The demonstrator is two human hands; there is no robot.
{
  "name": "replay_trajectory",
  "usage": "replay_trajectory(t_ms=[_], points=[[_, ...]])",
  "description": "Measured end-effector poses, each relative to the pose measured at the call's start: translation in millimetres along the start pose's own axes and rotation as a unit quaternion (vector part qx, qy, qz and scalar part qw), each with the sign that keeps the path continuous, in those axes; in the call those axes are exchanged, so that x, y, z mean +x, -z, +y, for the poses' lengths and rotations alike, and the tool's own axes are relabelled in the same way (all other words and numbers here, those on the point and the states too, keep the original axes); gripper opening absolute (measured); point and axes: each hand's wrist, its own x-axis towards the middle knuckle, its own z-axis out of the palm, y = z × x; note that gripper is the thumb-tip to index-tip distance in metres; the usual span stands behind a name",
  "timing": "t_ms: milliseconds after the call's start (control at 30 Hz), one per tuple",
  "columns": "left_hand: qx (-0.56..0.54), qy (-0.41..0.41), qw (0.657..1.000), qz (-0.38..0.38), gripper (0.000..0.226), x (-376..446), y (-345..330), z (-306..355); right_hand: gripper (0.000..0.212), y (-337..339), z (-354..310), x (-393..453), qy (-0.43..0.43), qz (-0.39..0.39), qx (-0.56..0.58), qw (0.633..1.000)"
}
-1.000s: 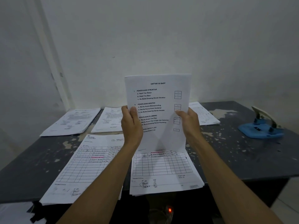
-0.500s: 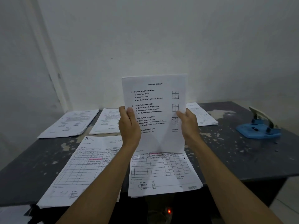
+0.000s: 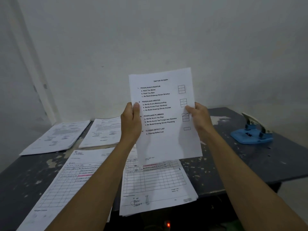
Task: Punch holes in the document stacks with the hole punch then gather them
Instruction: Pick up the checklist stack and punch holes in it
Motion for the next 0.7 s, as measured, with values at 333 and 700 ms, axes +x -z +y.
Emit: replay_trajectory(t_ms=[333,700], points=[[-0.054,0.053,0.994,-0.084,0.037,-1,-85,6,0.026,74,22,40,-0.066,0.028,-0.072,0.995],[-0.063,0.126,0.981,-0.134,0.036,-11,-174,-1,0.005,164,33,101,0.071,0.154,-0.276,0.946]])
